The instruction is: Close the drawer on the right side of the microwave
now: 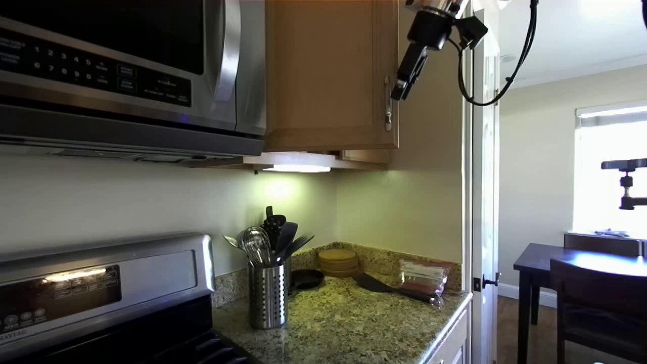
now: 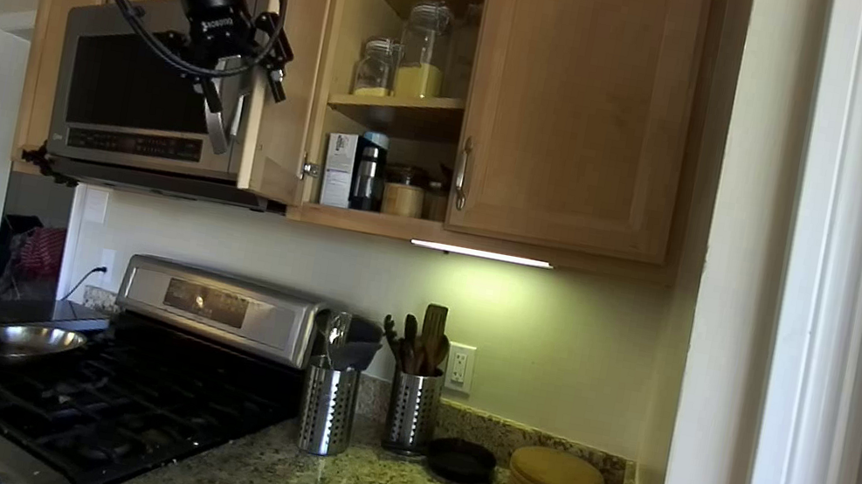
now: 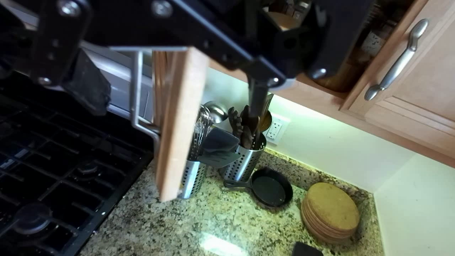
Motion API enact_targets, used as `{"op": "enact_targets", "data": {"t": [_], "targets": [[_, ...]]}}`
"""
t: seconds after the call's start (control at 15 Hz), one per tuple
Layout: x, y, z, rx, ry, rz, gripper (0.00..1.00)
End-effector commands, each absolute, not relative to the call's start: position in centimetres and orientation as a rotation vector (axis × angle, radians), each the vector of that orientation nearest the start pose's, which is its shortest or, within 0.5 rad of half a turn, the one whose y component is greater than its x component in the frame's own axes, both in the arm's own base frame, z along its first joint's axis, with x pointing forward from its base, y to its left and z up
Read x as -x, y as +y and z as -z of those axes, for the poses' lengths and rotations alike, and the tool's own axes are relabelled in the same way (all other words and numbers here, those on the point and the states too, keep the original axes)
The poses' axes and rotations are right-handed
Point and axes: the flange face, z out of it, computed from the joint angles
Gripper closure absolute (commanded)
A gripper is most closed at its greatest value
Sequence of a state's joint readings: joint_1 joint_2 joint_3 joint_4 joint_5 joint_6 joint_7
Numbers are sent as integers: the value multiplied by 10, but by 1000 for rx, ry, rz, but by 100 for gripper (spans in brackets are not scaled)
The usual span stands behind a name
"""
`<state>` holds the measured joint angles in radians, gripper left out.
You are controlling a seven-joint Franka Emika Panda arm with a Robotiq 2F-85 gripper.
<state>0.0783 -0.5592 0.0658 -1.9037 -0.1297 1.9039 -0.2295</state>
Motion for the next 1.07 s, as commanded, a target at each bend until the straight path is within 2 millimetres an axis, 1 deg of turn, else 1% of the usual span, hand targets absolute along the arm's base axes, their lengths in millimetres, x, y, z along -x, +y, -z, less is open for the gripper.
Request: {"op": "enact_targets", "data": {"t": [0.0,0.27,0.4,0.47,0.53,0.67,1.0], "targets": [[-382,58,-769,3163,-632,876,0],[-386,72,-780,3123,-608,1071,0],[-392,77,-784,3134,-589,1228,0],[-397,76,-782,3161,-594,1228,0],[-403,73,-781,3193,-604,1242,0],[-412,61,-780,3264,-590,1244,0],[-438,19,-777,3421,-516,1234,0]]}}
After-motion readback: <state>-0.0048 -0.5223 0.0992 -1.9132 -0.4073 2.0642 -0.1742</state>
